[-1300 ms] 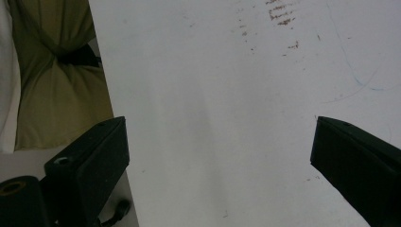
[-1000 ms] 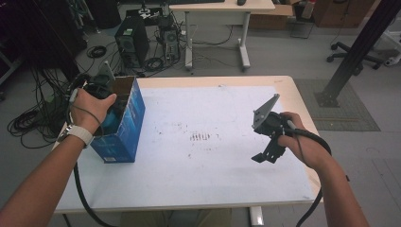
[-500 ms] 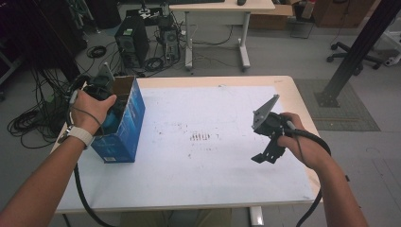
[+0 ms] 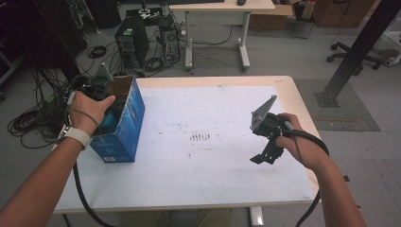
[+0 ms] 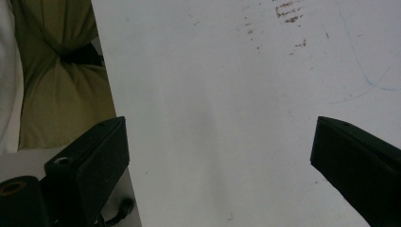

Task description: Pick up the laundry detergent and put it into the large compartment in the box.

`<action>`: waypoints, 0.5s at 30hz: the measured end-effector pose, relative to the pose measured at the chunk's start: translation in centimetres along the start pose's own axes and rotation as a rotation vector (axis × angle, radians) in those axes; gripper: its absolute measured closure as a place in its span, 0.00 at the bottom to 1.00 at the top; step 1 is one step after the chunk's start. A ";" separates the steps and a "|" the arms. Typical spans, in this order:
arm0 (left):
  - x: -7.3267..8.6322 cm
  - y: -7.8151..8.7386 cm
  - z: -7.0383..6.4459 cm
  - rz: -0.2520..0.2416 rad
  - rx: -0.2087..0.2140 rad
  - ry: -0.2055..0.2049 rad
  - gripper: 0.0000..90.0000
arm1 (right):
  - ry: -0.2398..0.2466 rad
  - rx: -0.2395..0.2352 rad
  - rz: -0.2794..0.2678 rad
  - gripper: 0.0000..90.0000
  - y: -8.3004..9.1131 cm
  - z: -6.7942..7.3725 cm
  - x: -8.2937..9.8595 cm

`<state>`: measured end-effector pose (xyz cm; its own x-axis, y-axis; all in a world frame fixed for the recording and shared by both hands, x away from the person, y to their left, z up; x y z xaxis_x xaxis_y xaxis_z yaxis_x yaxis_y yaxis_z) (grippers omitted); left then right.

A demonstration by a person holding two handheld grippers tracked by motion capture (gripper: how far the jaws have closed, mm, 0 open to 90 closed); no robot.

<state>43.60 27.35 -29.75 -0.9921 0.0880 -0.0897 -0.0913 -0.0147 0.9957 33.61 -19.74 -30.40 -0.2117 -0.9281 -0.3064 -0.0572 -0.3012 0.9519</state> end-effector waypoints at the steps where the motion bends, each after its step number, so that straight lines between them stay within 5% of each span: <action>1: 0.0 0.0 0.0 0.001 0.002 -0.002 0.37 | 0.001 0.000 0.000 0.06 0.0 0.0 0.0; 15: 0.0 0.0 -0.3 0.012 0.011 -0.014 0.27 | 0.004 -0.002 -0.001 0.06 0.0 0.2 0.1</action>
<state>43.58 27.10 -29.76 -0.9918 0.1015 -0.0777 -0.0785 -0.0046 0.9969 33.35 -19.81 -30.39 -0.2079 -0.9286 -0.3074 -0.0552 -0.3026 0.9515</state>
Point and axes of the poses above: each handheld gripper's, and its own axes: y roughly backward along the jaws, x roughly out of its underside, z roughly to its left, the point moved 2 cm from there along -y, roughly forward along the jaws, and after that the axes turned 6 degrees about z, right-handed, at the moved point
